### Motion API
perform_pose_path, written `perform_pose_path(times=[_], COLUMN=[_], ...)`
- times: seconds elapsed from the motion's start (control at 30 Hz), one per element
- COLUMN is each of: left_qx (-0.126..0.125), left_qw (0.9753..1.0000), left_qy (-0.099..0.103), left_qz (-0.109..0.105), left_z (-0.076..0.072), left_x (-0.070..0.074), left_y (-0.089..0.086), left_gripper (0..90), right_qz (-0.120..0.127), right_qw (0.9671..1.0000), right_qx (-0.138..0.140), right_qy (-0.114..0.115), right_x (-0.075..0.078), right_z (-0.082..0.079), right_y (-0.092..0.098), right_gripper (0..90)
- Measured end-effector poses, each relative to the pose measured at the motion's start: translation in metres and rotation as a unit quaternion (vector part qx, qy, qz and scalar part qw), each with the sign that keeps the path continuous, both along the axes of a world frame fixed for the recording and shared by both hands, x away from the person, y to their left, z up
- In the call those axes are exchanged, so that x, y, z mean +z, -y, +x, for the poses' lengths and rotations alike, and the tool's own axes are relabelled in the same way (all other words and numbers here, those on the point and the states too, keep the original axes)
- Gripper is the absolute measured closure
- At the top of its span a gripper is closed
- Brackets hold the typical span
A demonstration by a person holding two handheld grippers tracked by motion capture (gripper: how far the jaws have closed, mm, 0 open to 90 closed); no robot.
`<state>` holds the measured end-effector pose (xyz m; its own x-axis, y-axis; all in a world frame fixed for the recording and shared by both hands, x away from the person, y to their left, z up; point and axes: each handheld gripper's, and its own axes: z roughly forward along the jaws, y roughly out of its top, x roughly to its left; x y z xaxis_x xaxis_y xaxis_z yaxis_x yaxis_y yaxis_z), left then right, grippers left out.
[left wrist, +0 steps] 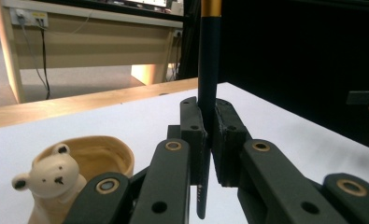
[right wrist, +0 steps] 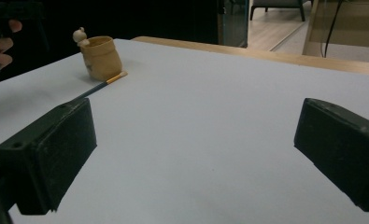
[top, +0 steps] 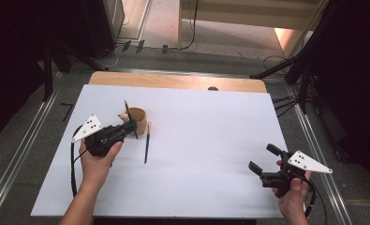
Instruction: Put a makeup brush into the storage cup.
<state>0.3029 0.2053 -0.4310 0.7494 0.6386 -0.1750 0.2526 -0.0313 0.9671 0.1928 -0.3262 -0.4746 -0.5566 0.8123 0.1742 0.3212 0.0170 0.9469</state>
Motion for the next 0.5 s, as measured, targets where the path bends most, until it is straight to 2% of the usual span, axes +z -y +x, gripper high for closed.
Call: perform_pose_path(times=[0.2, 0.5], left_qx=[0.015, 0.038], left_qw=[0.9999, 0.9993], left_qy=[0.005, 0.005], left_qz=[-0.007, -0.001], left_z=[0.009, 0.021], left_x=[0.004, 0.001], left_y=[0.001, 0.002], left_gripper=[84.9, 85.0], right_qz=[0.006, 0.007], right_qw=[0.9999, 0.9999], right_qx=[-0.008, -0.013], right_qy=[0.001, -0.004], right_x=[-0.001, -0.004], right_z=[-0.002, -0.003], right_y=[0.006, 0.013], right_gripper=[0.0, 0.0])
